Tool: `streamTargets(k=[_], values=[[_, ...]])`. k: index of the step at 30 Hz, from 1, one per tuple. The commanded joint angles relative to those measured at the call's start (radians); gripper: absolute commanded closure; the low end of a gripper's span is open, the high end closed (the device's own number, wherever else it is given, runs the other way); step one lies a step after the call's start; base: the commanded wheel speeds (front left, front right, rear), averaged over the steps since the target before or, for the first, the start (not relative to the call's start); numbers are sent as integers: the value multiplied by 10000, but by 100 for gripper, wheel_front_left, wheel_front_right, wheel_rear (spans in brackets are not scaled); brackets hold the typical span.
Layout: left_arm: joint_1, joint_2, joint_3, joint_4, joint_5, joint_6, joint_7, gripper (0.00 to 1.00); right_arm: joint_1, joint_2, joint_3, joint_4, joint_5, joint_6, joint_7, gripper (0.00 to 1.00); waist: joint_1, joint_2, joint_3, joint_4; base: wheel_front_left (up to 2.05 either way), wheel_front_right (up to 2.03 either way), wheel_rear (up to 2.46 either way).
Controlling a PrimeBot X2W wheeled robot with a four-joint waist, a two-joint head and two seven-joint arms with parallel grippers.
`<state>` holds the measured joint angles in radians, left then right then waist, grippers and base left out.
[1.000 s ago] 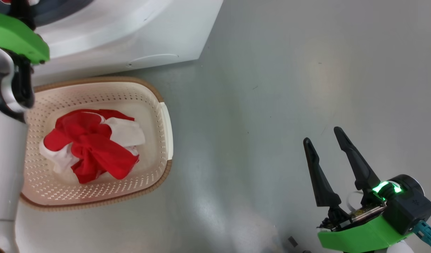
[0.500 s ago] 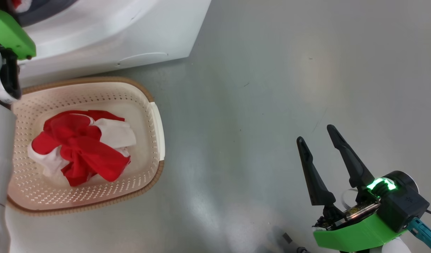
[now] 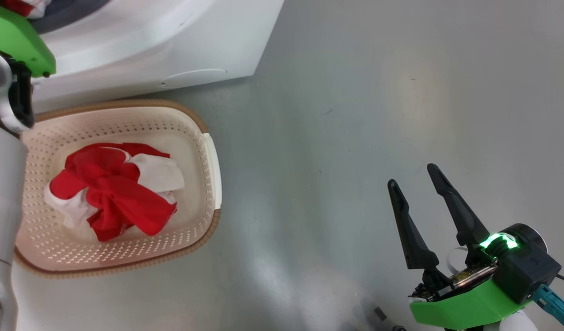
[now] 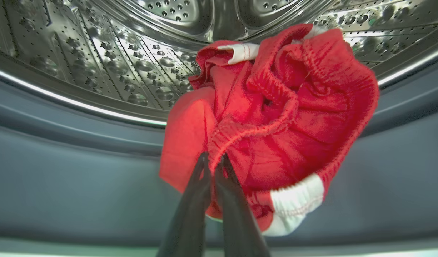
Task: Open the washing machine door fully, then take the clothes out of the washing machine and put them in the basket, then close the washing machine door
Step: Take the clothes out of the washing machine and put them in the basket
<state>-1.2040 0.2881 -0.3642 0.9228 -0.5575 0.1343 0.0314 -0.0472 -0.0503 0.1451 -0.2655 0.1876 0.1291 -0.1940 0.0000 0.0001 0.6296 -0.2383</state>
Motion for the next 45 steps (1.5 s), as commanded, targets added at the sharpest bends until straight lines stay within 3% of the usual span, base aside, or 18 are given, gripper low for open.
streamTargets(k=[1,10,17,32,45], values=[[-39,412,146,-292,-56,-88,-199,100,-26,-102,192,-218,31,16,17,0,0,-1,-12,42,0,0,0],[717,451,307,-1597,-119,-153,-1787,100,12,-94,123,-268,4,16,27,0,0,-1,-22,319,0,0,0],[1965,697,445,-3703,-13,112,-2589,100,33,-85,-14,-338,-23,16,54,0,0,-1,-28,561,0,0,0],[5794,1384,685,-10175,479,1668,-2731,100,72,-56,-230,-593,-114,16,151,0,0,-1,-68,1091,0,0,0],[7218,1768,721,-13845,1151,2734,-2375,100,60,-37,-339,-689,-149,16,169,0,0,-1,-46,1391,0,0,0]])
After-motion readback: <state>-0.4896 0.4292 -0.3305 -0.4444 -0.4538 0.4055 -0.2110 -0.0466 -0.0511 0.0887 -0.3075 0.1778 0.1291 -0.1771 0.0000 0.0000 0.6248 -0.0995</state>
